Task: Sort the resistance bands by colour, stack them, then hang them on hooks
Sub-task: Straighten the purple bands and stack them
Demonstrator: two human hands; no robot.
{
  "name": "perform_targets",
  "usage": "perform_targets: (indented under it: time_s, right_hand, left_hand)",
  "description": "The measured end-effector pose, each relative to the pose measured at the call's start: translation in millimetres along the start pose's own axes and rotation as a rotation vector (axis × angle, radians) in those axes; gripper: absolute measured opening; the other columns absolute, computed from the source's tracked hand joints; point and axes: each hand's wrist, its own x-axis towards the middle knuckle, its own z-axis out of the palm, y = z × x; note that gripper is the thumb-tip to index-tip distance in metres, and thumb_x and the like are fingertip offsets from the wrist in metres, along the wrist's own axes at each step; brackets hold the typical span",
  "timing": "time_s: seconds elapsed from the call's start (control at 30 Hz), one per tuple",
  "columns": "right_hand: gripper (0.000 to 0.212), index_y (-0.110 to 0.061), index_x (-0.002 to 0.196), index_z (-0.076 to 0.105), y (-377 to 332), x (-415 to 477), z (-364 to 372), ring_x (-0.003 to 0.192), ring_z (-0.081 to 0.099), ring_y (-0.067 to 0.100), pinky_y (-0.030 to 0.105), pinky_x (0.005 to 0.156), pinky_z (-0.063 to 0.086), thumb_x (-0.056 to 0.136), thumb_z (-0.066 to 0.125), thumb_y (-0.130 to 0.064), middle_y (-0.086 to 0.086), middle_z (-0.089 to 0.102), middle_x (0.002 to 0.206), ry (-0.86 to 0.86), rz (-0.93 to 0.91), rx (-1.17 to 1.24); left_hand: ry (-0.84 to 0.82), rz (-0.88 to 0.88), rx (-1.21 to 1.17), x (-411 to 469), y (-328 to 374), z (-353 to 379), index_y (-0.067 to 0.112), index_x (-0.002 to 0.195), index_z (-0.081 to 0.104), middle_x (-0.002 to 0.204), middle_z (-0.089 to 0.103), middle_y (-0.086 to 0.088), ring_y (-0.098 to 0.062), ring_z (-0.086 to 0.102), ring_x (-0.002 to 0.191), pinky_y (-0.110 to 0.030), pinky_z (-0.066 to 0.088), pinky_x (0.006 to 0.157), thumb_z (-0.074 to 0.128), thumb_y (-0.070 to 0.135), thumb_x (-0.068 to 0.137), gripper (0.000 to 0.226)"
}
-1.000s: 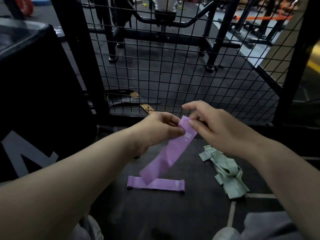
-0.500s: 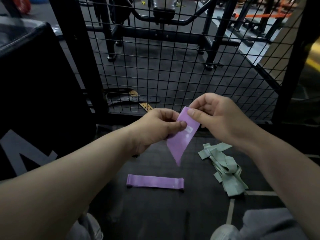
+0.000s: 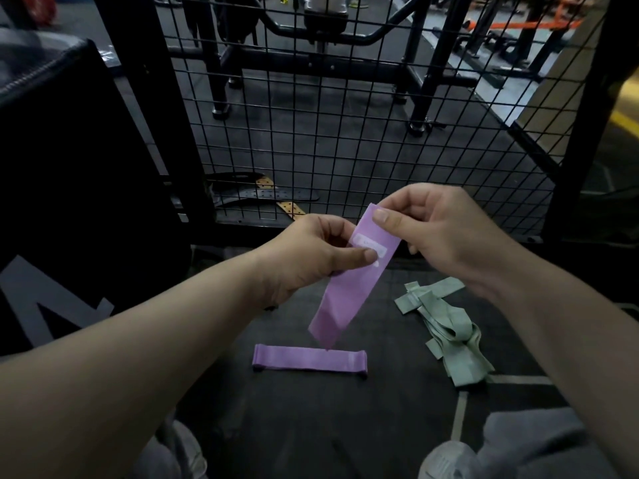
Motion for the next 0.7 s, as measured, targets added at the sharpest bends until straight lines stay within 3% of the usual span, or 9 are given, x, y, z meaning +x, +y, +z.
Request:
perform_targets:
  time_s: [0.13,0.37,0.43,0.53,0.6,0.7]
  right_hand:
    - [0.007,-0.007,0.095,0.069,-2.2,0.7,0.8,0.056,0.057,-0.003,0.008,0.053,0.041,0.092,0.067,-0.013,-0.004,0.071,0.074,0.051,-0.047,0.044]
    - [0.011,-0.005,0.096,0.068,0.1,5.1,-0.5,0.059,0.062,0.000,0.013,0.055,0.048,0.093,0.068,-0.015,0.000,0.072,0.075,0.164,-0.067,-0.008]
    - [0.010,-0.005,0.096,0.068,0.5,7.4,-2.5,0.070,0.070,0.012,0.027,0.066,0.059,0.093,0.068,-0.015,0.005,0.073,0.079,0.194,-0.043,0.028]
    - [0.007,-0.010,0.094,0.068,4.7,8.8,-9.5,0.085,0.072,0.027,0.046,0.079,0.061,0.093,0.068,-0.017,0.010,0.075,0.086,0.226,-0.006,0.048]
    - [0.006,-0.012,0.093,0.068,10.0,7.0,-15.4,0.086,0.073,0.029,0.045,0.079,0.061,0.094,0.067,-0.018,0.010,0.075,0.086,0.252,0.031,0.075]
    - [0.009,-0.010,0.095,0.067,14.7,0.0,-27.8,0.078,0.073,0.024,0.031,0.068,0.059,0.096,0.065,-0.019,0.006,0.074,0.081,0.330,0.073,0.099]
  left_hand:
    - [-0.014,-0.036,-0.025,1.2,-2.7,0.8,0.002,0.095,0.069,0.079,0.071,-0.003,-0.010,0.065,0.069,-0.022,0.051,0.065,0.077,0.005,0.080,0.017]
    - [-0.074,-0.089,-0.015,0.6,-4.5,1.2,0.001,0.100,0.072,0.093,0.074,-0.012,-0.021,0.069,0.082,-0.033,0.053,0.079,0.078,0.012,0.081,0.023]
    - [-0.101,-0.098,-0.001,-0.7,-3.0,1.8,0.007,0.096,0.075,0.096,0.074,-0.012,-0.024,0.068,0.086,-0.041,0.048,0.088,0.079,0.017,0.080,0.020]
    - [-0.118,-0.121,0.013,-3.2,-2.5,1.1,0.008,0.095,0.075,0.089,0.073,-0.008,-0.020,0.066,0.080,-0.039,0.048,0.082,0.080,0.019,0.079,0.020]
    - [-0.122,-0.159,0.057,-8.0,-2.3,-3.8,0.005,0.093,0.074,0.086,0.070,-0.009,-0.022,0.062,0.077,-0.033,0.046,0.073,0.083,0.021,0.077,0.024]
    - [-0.129,-0.221,0.156,-19.1,-6.4,-19.5,0.001,0.092,0.071,0.085,0.069,-0.013,-0.027,0.065,0.077,-0.035,0.050,0.070,0.086,0.024,0.073,0.034]
